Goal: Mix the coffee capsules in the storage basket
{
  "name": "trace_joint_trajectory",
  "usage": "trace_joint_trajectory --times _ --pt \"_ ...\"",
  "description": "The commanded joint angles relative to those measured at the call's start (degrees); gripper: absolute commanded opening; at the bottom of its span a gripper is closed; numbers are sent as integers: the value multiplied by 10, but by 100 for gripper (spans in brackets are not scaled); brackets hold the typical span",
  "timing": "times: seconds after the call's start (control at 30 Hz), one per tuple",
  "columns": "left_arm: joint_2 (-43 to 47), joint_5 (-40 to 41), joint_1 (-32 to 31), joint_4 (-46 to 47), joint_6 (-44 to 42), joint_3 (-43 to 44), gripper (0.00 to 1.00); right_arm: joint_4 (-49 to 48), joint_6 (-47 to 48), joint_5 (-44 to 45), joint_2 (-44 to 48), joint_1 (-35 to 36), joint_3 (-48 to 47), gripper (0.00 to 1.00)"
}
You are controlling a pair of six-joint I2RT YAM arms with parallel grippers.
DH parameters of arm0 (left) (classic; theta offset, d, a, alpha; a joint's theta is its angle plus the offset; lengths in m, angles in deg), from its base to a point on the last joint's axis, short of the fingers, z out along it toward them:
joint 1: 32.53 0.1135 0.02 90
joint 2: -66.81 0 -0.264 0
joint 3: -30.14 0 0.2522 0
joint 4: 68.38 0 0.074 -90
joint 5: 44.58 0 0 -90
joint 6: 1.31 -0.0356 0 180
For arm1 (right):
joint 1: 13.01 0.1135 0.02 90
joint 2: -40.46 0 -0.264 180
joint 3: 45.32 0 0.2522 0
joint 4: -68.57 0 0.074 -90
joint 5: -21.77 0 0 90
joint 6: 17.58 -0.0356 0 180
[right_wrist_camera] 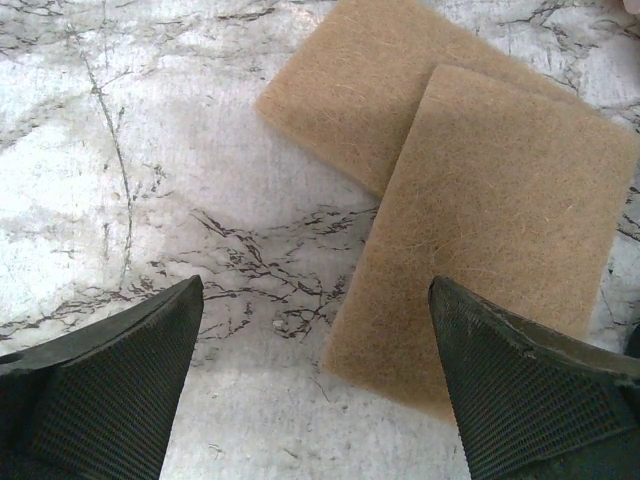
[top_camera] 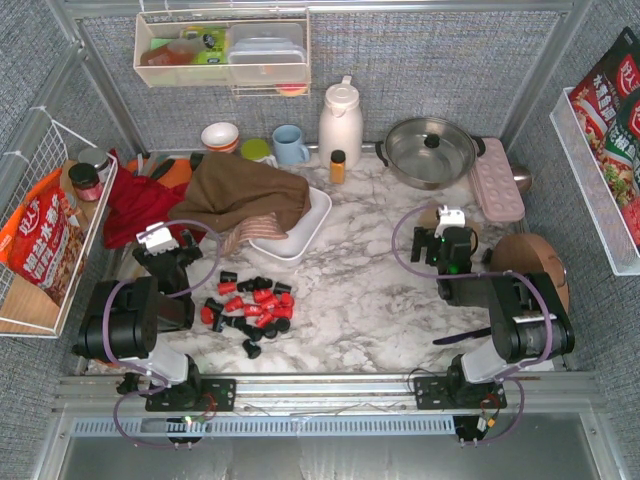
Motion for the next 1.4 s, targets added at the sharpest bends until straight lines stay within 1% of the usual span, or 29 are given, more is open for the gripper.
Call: trace_joint_trajectory --times 0.0,0.03,0.1,0.23,0.27,0.33,0.43,0.47,0.6,0.7,0.73,0.8,0.87,0.93,0.97,1.07,1.13,1.23,1.33,1.37 --pt "-2 1 0 21 -2 0 99 41 -8 19 20 2 -28 99" --pt "-2 2 0 20 -2 0 99 100 -9 25 36 5 -51 99" --pt "-2 2 0 22 -2 -1 99 165 -14 42 52 12 -78 99" --pt "5 2 0 25 -2 -5 99 212 -26 89 86 27 -91 99" --pt "22 1 -1 17 -2 -6 99 218 -31 103 99 30 -90 99" --pt "60 -2 -1 -28 -4 1 99 224 -47 122 124 31 -86 99" --pt "131 -18 -1 -144 -1 32 99 235 -62 135 158 32 -81 99" --pt "153 -12 -1 -191 14 48 99 241 -67 136 169 32 -82 99" --pt "227 51 -1 -384 85 124 99 257 -88 126 209 36 -84 99" --pt "257 128 0 -535 165 194 99 265 -94 116 230 43 -84 99" --pt "262 157 0 -609 197 220 99 267 -93 114 235 45 -84 99" --pt "266 200 0 -719 246 274 99 269 -94 113 241 50 -84 99" --pt "267 214 0 -804 282 325 100 270 -93 110 243 56 -84 99" --pt "273 179 0 -865 296 353 99 272 -93 104 242 60 -86 99" --pt "278 152 0 -864 288 352 99 275 -92 101 241 63 -88 99" --pt "300 23 0 -830 262 335 99 282 -92 96 241 71 -92 99" --pt "309 -21 -2 -820 272 328 99 286 -92 92 241 75 -96 99" --pt "313 -10 -18 -844 300 327 99 288 -87 89 237 80 -102 99" --pt "314 9 -52 -834 296 317 96 286 -82 89 227 81 -107 99" --pt "309 8 -62 -826 293 315 93 285 -80 89 223 81 -109 99"
